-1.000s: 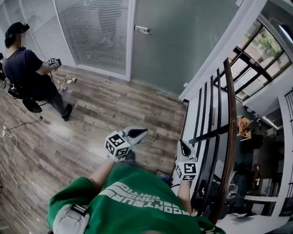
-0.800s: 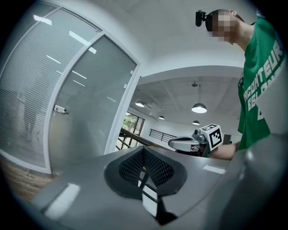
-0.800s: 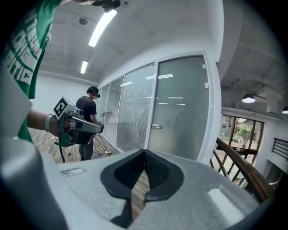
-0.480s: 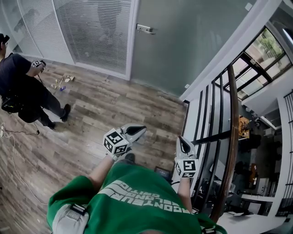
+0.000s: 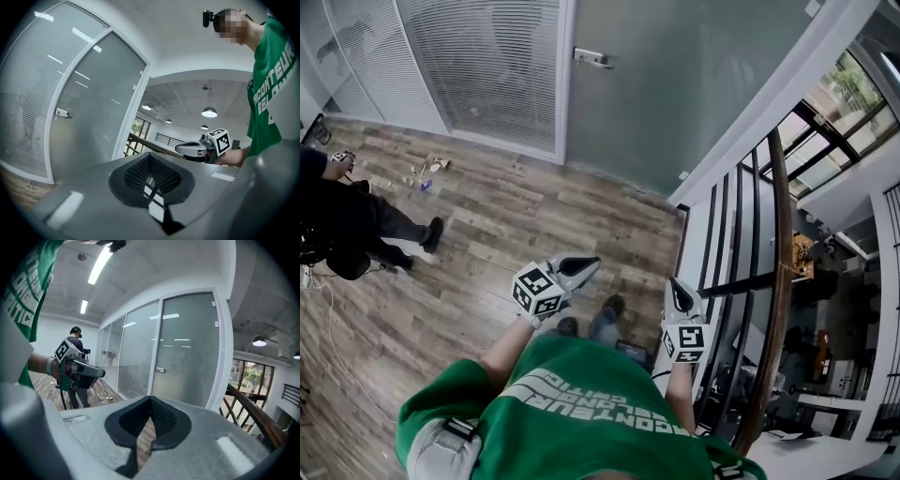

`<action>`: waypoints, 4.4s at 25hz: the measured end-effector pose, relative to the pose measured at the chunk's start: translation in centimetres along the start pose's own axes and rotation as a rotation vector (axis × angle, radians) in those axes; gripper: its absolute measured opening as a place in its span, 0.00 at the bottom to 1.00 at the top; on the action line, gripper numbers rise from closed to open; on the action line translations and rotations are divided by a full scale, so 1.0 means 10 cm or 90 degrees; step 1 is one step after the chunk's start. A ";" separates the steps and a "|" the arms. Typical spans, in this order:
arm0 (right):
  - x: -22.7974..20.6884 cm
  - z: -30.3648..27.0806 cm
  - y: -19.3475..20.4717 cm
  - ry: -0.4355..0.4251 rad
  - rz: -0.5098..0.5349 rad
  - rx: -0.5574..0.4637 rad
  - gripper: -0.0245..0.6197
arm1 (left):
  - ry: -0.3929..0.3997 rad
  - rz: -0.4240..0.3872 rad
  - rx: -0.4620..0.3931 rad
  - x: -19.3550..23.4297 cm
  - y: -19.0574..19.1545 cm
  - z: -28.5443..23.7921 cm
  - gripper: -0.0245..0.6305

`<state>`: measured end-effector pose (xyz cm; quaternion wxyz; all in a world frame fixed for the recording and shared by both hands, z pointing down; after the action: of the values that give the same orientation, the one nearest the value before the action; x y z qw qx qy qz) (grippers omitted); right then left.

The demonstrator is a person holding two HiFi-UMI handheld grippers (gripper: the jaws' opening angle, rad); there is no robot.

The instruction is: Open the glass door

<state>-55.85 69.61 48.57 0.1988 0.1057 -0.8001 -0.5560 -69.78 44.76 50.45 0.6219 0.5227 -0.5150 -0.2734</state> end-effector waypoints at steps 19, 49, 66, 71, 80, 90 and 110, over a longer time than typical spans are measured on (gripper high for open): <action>-1.18 -1.22 -0.07 -0.073 -0.011 -0.022 0.03 | -0.078 -0.009 0.006 0.72 -0.45 -1.03 0.06; -2.47 -1.92 0.17 -0.155 -0.026 -0.029 0.03 | -0.126 -0.018 0.012 0.92 -0.70 -2.36 0.06; -2.78 -2.32 0.09 -0.144 -0.006 -0.014 0.03 | -0.105 -0.009 0.005 1.36 -0.80 -2.75 0.06; -2.80 -2.49 0.03 -0.148 -0.003 -0.010 0.03 | -0.102 -0.009 0.007 1.52 -0.87 -2.81 0.06; -2.83 -2.85 -0.12 -0.154 0.002 -0.007 0.03 | -0.100 -0.005 0.007 1.89 -1.01 -2.90 0.06; -2.94 -3.43 -0.35 -0.149 0.018 0.011 0.03 | -0.093 0.012 -0.008 2.49 -1.21 -3.03 0.06; -2.70 -5.15 -1.09 -0.212 0.063 -0.012 0.03 | -0.178 0.024 -0.051 3.81 -1.75 -2.56 0.06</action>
<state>-9.72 32.53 48.57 0.0915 -0.0296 -0.8208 -0.5630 -30.44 15.42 49.61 0.5699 0.4444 -0.5948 -0.3521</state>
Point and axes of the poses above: the fingertips, and each gripper's own axes: z backward along the fingers, x to its left, y out of its underside, the point moved 9 cm from there along z, backward along the fingers, and after that the axes turned 2 degrees about z, right-handed, at the moved point
